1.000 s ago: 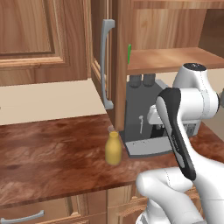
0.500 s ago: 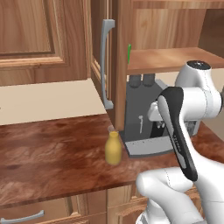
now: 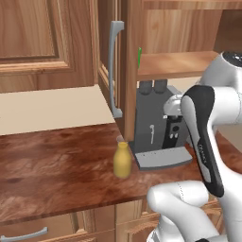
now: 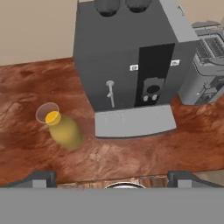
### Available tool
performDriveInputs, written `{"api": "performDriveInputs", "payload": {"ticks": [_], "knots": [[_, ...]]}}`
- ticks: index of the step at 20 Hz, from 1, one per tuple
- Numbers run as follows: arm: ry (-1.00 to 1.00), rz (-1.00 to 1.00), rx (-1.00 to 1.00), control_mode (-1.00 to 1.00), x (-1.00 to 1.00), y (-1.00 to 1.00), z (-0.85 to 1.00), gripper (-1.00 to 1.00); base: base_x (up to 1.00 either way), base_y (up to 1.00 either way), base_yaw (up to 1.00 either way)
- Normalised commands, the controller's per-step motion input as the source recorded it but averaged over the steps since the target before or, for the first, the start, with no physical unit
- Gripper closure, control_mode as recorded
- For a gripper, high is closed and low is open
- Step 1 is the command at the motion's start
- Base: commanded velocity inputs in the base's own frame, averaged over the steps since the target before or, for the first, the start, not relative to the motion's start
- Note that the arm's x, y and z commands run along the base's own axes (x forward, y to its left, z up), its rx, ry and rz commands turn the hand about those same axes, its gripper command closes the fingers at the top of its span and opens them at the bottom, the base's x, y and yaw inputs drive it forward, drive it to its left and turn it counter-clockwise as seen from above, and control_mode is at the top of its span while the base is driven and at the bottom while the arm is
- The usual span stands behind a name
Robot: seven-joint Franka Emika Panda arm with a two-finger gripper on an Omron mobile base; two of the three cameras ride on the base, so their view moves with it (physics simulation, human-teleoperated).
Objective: There is a tray on the dining counter. Grab the cup, mug, and pitcher and place them on the tray. The pitcher may be placed next to the tray if it cannot fit the tray.
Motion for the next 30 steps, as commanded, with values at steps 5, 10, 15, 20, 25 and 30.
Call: {"api": "performDriveInputs", "payload": {"ticks": [5,10,15,20,25,30], "knots": [[-0.07,0.06,0.00,-1.00,0.02,0.01,0.46,-1.00,0.00,0.00,0.00],[-0.13,0.04,0.00,-1.00,0.02,0.08,0.26,-1.00,0.00,0.00,0.00],[-0.23,0.07,0.00,-1.00,0.00,0.00,0.17,-1.00,0.00,0.00,0.00],[-0.21,0.07,0.00,-1.00,0.14,0.00,0.22,-1.00,0.00,0.00,0.00],[-0.06,0.05,0.00,-1.00,0.28,0.05,0.26,-1.00,0.00,0.00,0.00],[0.00,0.02,0.00,-1.00,0.34,0.13,0.19,-1.00,0.00,0.00,0.00]]}}
